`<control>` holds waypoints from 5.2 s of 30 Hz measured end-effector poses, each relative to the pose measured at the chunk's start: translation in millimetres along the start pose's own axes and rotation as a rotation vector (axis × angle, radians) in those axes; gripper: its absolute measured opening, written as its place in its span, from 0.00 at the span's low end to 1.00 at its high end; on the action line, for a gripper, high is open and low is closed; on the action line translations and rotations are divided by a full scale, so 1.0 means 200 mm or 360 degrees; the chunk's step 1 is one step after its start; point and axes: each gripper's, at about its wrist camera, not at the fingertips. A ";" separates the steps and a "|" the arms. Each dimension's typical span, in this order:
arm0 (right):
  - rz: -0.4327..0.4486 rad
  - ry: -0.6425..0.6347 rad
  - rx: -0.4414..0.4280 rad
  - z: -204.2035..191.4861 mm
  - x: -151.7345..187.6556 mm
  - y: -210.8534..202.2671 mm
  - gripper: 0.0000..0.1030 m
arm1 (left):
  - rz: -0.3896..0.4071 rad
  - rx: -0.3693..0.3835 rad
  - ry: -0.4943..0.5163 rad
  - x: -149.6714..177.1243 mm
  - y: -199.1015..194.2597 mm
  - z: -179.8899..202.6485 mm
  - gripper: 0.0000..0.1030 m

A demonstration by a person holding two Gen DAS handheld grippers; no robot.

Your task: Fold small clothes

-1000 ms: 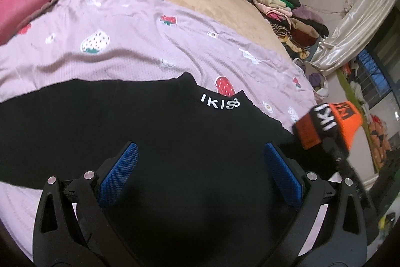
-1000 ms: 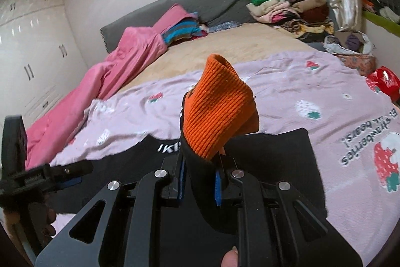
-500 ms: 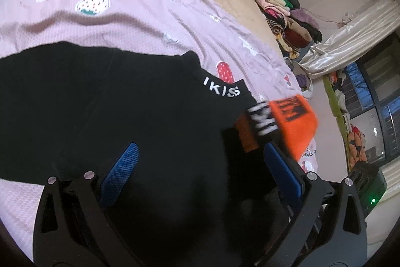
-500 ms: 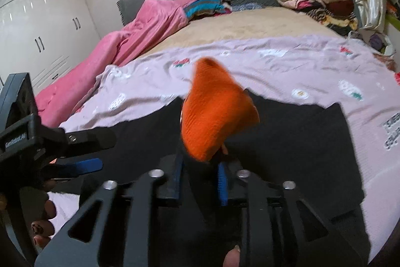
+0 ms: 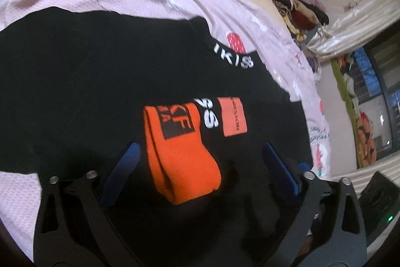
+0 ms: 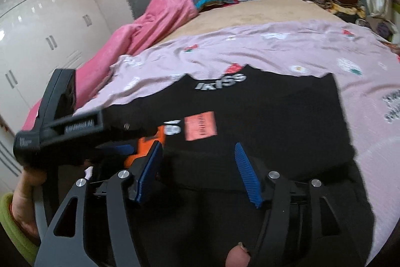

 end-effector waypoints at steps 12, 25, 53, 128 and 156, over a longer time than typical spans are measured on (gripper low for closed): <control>0.0104 0.0127 0.0170 0.22 0.03 -0.17 0.58 | 0.0322 -0.0167 0.0334 0.04 -0.21 0.26 0.02; 0.0088 0.0223 0.0374 0.37 0.00 -0.16 0.58 | 0.0310 -0.0311 0.0235 0.03 -0.24 0.07 0.03; -0.0277 0.0073 0.0469 0.32 0.01 0.20 0.59 | 0.0130 -0.0460 0.0239 0.10 -0.01 -0.02 0.29; -0.0027 -0.0648 0.0044 -1.06 0.04 0.12 0.94 | 0.0674 -0.0805 -0.0409 0.43 -0.98 -0.98 0.91; -0.0158 -0.0748 -0.0035 -1.21 0.15 0.29 0.94 | 0.0823 -0.0785 -0.0741 0.44 -1.07 -1.43 0.13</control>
Point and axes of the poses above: each gripper's, at about its wrist camera, not at the fingertips, and y roughly the way its jaws point, z to its right, x to its underside, and after that the axes turned 9 degrees about -z, right-handed
